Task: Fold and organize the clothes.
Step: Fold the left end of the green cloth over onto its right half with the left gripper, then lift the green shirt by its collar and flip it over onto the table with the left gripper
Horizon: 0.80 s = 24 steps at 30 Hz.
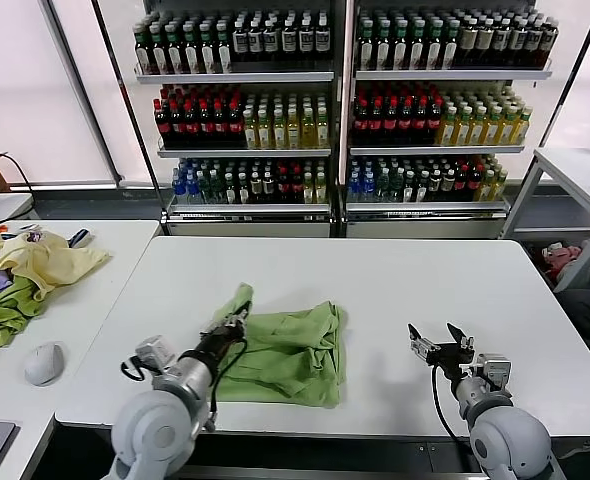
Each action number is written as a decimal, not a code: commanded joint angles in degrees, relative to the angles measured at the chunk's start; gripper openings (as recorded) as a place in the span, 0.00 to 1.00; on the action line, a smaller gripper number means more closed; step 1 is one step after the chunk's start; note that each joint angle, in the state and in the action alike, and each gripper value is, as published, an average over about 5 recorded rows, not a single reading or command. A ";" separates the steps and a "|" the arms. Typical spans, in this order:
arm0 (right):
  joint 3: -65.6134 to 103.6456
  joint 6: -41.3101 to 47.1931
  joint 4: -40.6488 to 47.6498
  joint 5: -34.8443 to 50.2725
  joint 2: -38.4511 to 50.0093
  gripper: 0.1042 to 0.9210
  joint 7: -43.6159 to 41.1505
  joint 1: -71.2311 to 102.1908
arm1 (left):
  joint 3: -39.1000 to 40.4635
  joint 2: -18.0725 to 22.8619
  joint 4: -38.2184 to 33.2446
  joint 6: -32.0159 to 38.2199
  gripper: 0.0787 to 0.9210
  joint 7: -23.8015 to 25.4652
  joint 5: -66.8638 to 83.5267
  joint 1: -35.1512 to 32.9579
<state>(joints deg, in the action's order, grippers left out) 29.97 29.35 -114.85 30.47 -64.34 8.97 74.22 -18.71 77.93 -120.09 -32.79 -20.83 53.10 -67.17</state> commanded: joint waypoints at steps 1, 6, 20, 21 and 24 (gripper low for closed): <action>-0.05 -0.10 0.62 -0.12 0.02 0.88 -0.07 -0.43 | 10.83 5.35 8.27 -0.38 0.05 0.88 -3.60 5.56; -0.02 -0.29 1.14 0.07 0.13 0.88 -0.13 -0.78 | 11.57 5.57 9.30 0.65 0.12 7.12 -4.01 6.42; -0.38 -0.99 1.84 0.55 0.49 0.88 -0.40 -1.32 | 4.24 3.43 2.86 4.83 0.59 11.69 -6.13 0.24; -0.34 -1.04 1.74 0.62 0.60 0.88 -0.43 -1.30 | 3.28 2.69 2.83 6.07 0.63 11.42 -9.20 -0.54; -0.30 -1.24 1.48 0.78 0.79 0.88 -0.51 -1.29 | 0.44 0.16 4.38 9.56 0.73 10.00 -23.37 -3.07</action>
<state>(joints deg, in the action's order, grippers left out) 29.63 28.27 -113.16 31.12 -63.73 8.50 72.98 -11.91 81.69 -115.13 -29.63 -11.67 49.64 -64.78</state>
